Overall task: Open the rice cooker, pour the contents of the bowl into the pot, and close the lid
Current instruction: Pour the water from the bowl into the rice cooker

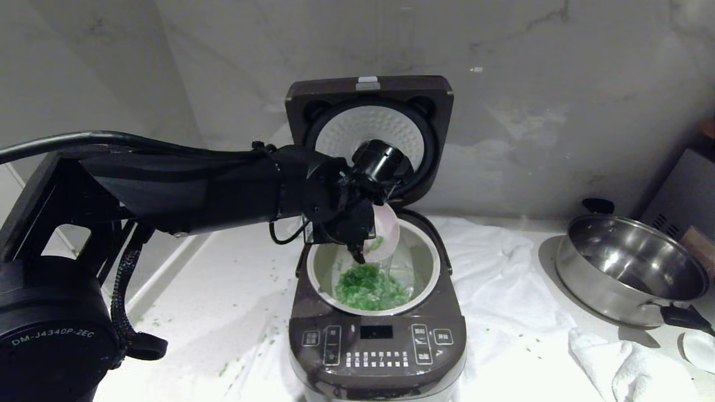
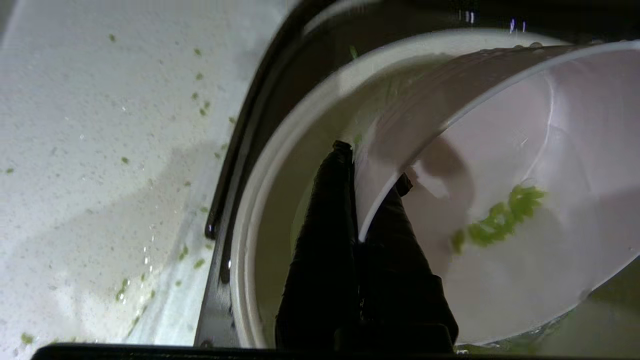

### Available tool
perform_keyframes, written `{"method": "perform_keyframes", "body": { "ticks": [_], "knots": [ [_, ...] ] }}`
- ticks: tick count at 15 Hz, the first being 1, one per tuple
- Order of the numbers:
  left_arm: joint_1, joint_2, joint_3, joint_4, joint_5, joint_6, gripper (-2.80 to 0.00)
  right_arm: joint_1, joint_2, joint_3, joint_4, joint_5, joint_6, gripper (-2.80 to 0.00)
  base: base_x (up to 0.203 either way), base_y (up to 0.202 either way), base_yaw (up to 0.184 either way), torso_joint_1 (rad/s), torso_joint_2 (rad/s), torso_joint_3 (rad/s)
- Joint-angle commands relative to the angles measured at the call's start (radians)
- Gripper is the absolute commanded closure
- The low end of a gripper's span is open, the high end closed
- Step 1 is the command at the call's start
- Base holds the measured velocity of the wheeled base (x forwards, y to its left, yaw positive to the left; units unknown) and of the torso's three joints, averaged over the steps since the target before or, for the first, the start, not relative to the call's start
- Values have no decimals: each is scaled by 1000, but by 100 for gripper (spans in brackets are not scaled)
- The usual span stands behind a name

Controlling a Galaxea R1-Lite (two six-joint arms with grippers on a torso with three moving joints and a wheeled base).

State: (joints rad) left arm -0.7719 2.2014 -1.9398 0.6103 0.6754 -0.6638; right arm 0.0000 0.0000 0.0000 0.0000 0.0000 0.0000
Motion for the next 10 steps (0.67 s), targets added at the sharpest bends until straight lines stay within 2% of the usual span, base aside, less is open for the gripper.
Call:
{"method": "perform_keyframes", "body": {
  "ticks": [1,4,6,8,10],
  "knots": [
    [9,10,10,-84,47,6,0,0,0,2,-1,0,0,0,0,0,0,0,0,0],
    [19,0,47,-211,51,33,0,0,0,2,0,0,0,0,0,0,0,0,0,0],
    [8,-27,136,-338,50,71,0,0,0,2,-1,0,0,0,0,0,0,0,0,0],
    [2,-55,285,-541,47,143,0,0,0,2,0,0,0,0,0,0,0,0,0,0],
    [-1,-74,461,-857,45,252,0,0,0,2,0,0,0,0,0,0,0,0,0,0]
  ]
}}
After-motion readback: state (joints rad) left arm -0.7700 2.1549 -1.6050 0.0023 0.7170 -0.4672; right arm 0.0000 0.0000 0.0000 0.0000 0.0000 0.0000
